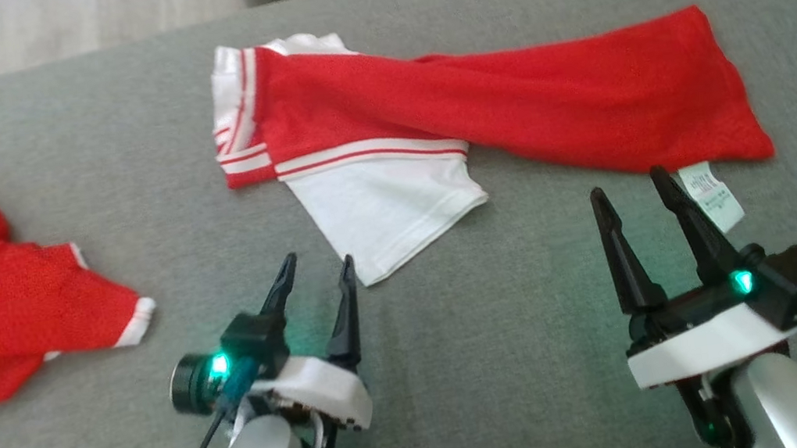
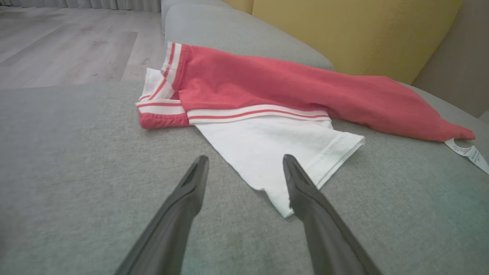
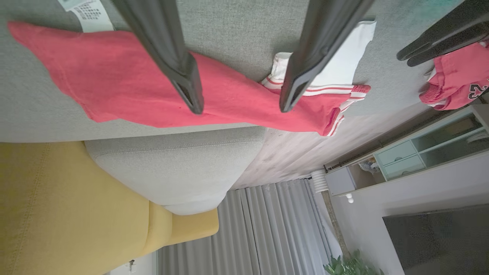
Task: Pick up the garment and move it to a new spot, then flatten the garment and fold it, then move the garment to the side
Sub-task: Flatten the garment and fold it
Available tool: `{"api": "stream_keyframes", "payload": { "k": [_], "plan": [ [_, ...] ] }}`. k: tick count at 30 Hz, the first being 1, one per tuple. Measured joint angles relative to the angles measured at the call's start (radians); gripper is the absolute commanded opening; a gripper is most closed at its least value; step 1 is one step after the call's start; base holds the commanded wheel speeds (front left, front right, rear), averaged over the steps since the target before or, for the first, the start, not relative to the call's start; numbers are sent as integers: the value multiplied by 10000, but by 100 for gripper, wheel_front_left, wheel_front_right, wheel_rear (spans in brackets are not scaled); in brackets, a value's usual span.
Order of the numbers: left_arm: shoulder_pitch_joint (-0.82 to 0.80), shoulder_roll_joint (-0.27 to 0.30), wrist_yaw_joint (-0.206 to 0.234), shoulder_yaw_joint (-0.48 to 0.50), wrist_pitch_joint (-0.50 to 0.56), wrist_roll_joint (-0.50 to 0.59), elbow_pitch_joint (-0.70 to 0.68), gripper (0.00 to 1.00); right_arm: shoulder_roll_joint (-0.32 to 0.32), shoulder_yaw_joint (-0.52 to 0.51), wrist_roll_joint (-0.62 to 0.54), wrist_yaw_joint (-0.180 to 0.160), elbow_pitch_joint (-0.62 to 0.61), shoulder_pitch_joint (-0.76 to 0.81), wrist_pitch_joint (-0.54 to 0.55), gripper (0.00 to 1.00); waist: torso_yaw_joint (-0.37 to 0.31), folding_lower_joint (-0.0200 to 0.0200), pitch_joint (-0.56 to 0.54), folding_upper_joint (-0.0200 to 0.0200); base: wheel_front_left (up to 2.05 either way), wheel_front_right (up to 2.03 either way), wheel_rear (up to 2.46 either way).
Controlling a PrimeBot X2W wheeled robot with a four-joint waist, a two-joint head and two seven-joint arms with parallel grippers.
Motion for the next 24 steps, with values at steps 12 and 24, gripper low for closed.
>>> {"api": "stream_keyframes", "payload": {
  "k": [12,24],
  "plan": [
    [-891,-71,-102,-245,798,-629,1267,100,0,84,247,0,-105,-285,0,100,-790,-1,697,0,0,0,0],
    [-1234,-92,-474,-819,1101,-721,1386,0,0,36,376,0,-40,-386,0,100,-1030,0,562,0,0,0,0]
  ]
}}
